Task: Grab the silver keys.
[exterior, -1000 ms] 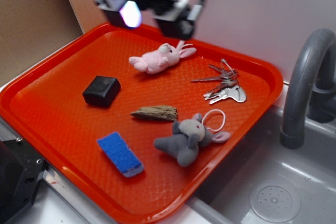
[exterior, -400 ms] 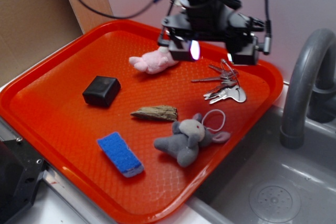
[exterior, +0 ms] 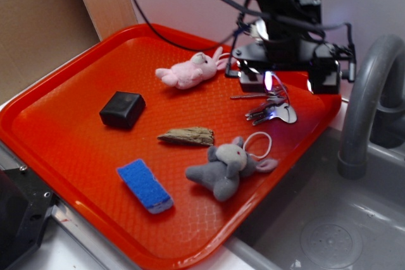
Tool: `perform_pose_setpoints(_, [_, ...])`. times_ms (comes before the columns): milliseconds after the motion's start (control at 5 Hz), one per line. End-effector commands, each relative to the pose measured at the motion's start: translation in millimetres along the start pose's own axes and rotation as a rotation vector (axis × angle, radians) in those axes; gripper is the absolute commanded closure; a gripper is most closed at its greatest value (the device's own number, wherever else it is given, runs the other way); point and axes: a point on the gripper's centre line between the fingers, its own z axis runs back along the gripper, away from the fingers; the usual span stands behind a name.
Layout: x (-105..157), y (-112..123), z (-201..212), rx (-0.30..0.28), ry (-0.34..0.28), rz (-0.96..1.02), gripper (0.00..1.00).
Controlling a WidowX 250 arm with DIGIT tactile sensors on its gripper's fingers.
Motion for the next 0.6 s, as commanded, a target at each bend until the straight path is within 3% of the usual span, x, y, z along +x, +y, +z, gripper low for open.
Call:
perform_pose_setpoints(0, [20.5,13.6,-10.9,0.009,-0.043,0.022,1.0])
perform_pose_setpoints(400, [19.4,22.5,0.8,0.007,-0.015,-0.044,1.0])
